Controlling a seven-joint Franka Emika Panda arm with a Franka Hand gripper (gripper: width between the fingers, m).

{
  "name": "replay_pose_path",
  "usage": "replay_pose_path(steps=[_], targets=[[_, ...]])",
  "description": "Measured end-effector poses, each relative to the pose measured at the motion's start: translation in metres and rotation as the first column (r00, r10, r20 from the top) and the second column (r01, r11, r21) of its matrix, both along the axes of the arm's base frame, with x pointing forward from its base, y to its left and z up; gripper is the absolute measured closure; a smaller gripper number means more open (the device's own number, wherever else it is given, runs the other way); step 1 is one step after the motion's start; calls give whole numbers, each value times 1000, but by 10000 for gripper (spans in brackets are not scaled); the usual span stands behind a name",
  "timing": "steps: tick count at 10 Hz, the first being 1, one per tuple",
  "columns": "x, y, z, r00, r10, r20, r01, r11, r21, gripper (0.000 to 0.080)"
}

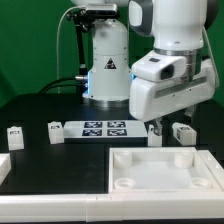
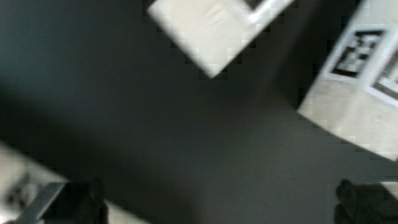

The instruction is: Assemble one leg

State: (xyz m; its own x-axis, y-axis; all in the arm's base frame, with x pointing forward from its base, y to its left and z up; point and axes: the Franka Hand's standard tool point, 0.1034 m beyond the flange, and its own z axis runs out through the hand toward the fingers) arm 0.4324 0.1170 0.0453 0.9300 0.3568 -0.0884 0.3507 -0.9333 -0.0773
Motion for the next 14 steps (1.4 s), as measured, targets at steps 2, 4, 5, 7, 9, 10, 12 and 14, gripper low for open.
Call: replay_pose_path(steps=[2,4,5,7,9,10,12,14], targets=[[-8,12,0,975,-222,-12,222,975,-23,151],[-16,26,0,948,-317,-23,316,948,-35,151],[-21,29,0,949,-311,-45,309,950,-47,151],[-28,46,-1,959,-279,-44,277,960,-40,151],[-34,49,0,948,-213,-236,190,975,-116,151],[-31,52,-3,932,-188,-311,154,979,-132,151],[-30,49,-6,883,-168,-438,107,981,-162,151],[-31,43,-8,780,-165,-603,51,978,-202,151]])
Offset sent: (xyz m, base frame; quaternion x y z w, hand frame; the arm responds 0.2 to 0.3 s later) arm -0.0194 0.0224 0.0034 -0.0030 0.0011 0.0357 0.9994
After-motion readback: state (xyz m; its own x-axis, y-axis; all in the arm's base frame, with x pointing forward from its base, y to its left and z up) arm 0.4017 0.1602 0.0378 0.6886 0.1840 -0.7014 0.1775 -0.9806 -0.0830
